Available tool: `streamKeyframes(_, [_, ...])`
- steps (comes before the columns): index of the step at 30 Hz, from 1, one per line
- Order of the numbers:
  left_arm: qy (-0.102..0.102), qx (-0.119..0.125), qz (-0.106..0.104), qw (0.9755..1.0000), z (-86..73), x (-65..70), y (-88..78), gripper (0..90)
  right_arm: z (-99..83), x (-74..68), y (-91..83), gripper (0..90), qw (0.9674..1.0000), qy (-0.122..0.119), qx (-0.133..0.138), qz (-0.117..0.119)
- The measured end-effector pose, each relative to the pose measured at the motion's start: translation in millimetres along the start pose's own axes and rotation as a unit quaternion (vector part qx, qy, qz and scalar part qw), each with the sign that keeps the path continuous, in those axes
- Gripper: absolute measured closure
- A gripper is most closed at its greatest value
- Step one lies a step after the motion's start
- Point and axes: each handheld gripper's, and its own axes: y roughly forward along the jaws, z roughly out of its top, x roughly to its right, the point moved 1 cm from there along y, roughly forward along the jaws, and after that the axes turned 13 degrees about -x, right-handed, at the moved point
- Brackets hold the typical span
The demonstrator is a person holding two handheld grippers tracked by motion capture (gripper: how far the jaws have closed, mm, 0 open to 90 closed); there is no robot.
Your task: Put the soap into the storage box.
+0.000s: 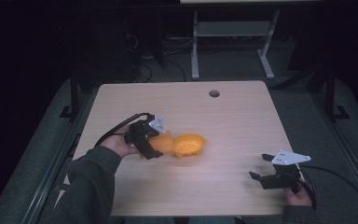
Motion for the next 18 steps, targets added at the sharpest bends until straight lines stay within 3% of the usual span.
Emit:
streamKeyframes(3, [0.000, 0.002, 0.010, 0.9999, 5.2, -2.1, 2.3, 20.8, 0.1, -0.3, 0.3, 13.7, 1.0000, 0.002, -0.001, 0.002])
streamKeyframes(18, [0.025, 0.008, 0.003, 0.9996, 38.8, -7.8, 13.2, 20.8, -0.8, 1.5, 1.5, 13.7, 1.0000, 0.006, 0.002, 0.006])
